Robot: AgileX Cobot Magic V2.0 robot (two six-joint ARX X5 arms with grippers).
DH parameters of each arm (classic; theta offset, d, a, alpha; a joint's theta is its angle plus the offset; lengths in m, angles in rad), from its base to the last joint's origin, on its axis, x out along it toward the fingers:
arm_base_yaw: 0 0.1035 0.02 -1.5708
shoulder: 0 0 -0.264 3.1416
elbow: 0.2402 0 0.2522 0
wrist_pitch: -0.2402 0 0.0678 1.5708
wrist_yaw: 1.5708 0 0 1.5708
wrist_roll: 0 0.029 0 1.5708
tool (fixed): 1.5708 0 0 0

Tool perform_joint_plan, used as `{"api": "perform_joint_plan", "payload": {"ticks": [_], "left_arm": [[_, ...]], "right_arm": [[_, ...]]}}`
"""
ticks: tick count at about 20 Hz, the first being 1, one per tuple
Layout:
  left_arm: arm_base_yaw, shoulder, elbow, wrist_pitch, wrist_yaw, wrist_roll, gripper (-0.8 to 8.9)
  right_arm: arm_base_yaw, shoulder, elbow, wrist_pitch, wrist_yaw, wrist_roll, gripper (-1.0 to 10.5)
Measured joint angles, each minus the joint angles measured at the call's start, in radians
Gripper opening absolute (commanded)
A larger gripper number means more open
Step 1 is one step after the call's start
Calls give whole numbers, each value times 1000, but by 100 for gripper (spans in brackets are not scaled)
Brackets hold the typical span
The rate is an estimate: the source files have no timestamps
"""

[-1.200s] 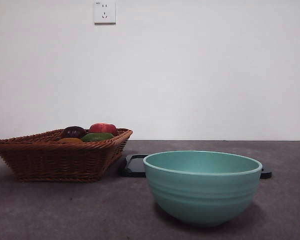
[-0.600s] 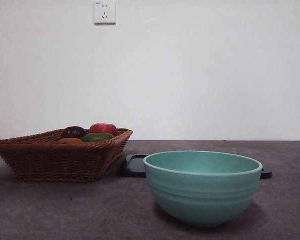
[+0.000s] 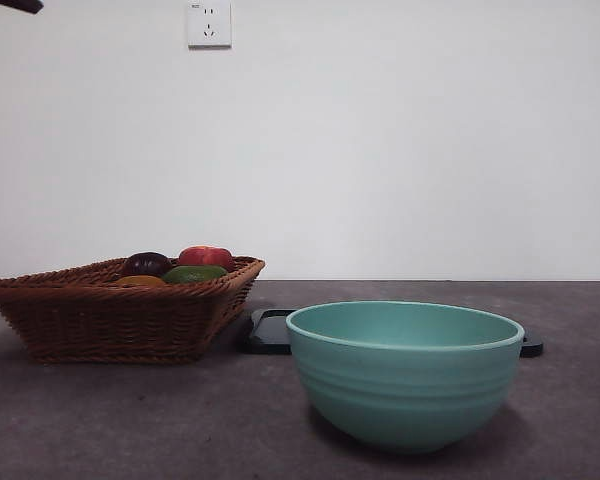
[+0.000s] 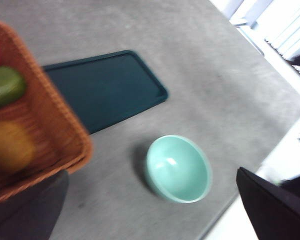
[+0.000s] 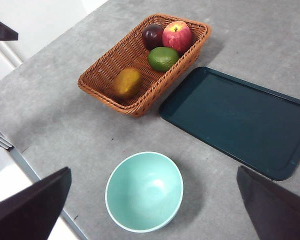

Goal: Pick up the wifruite, put it on the bowl, pick up the plate, put it on desk

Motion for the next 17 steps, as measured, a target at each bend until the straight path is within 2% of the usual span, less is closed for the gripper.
{"api": "perform_joint_plan", "payload": {"ticks": [5, 12, 17], "left_arm": [[0, 135, 118, -169, -219, -19, 717], [0, 470, 341, -259, -308, -26, 714], [0, 655, 368, -238, -341, -43, 714]], "right_arm": [[0, -23, 0, -2, 0, 0, 652], [0, -85, 0, -9, 0, 11, 652], [0, -129, 0, -59, 36, 19, 652]]}}
